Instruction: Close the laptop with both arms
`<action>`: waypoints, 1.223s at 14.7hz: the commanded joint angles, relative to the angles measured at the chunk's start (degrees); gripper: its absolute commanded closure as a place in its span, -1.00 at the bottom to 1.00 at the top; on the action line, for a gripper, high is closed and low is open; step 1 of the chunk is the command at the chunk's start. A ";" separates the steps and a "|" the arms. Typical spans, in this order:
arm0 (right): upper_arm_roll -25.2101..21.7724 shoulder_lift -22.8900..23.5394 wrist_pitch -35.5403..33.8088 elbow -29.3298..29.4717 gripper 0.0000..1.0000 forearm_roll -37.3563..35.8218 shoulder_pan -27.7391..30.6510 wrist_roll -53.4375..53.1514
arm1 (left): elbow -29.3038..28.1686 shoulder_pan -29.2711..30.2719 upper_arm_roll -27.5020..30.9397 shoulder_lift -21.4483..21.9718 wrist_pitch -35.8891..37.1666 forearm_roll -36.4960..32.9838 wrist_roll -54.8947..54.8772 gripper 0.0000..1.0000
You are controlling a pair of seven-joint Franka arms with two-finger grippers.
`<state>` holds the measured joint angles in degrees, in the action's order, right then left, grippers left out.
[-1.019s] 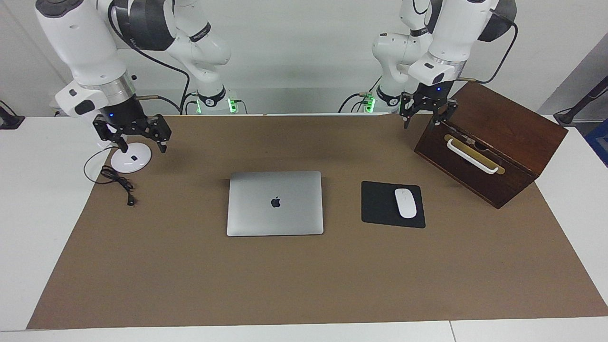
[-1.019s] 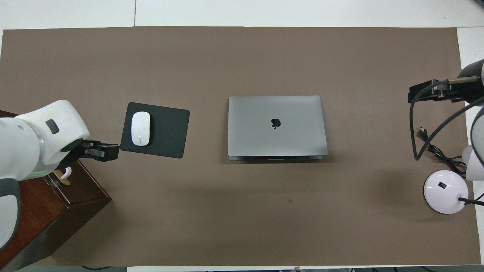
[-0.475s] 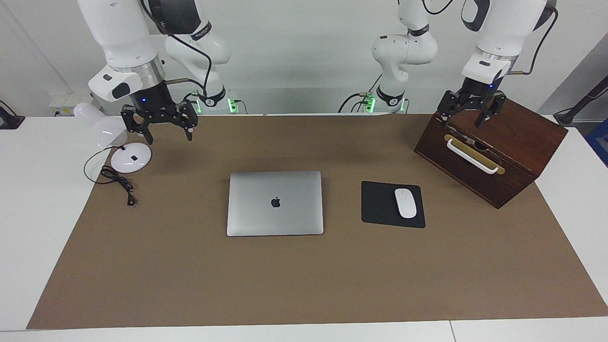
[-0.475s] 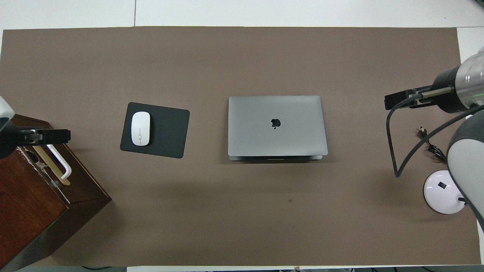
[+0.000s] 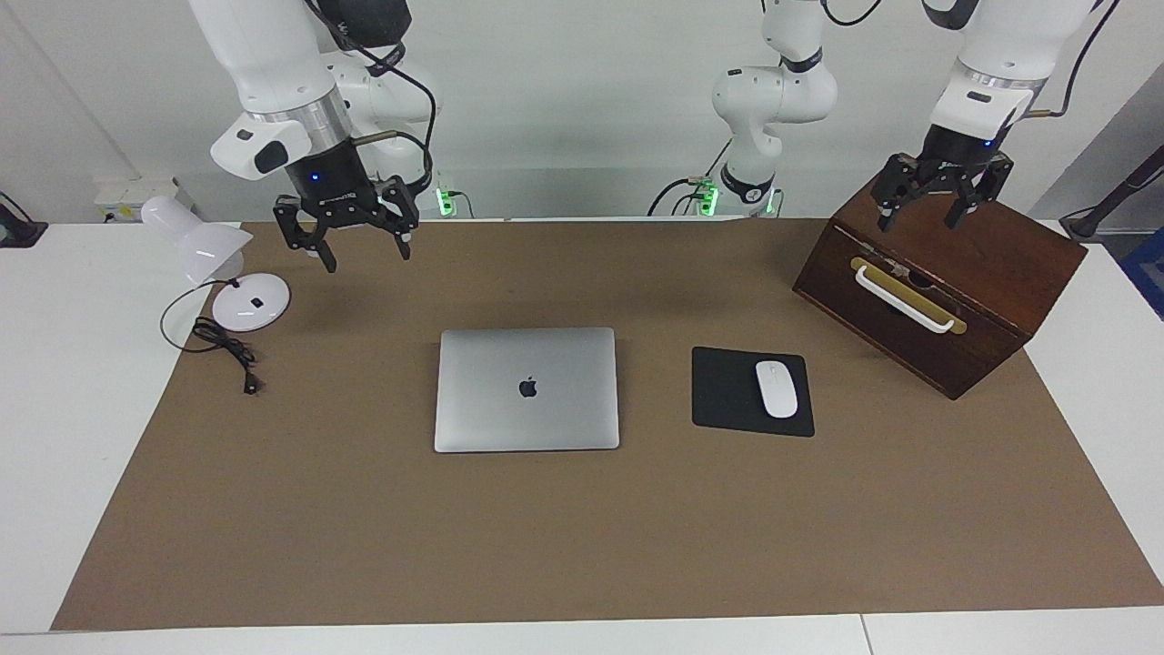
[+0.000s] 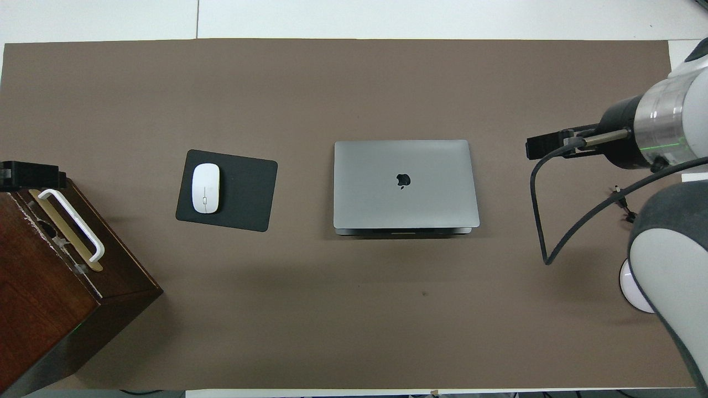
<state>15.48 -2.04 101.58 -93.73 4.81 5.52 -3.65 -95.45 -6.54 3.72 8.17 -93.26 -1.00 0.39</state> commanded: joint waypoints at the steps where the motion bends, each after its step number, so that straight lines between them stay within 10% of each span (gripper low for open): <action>1: 0.25 -1.56 0.38 -1.80 -1.00 -1.46 0.28 -1.97 | 10.00 3.45 -0.64 -5.70 7.99 1.97 0.32 -1.00; 18: -0.10 -1.91 -1.39 -2.07 -1.00 -6.04 2.92 -1.97 | 2.99 2.49 -0.73 -8.00 1.86 1.71 -3.02 -1.00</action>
<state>14.85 -2.56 100.26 -94.35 -0.64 7.75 -5.05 -90.74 -4.02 2.87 -0.98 -90.07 0.20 -0.61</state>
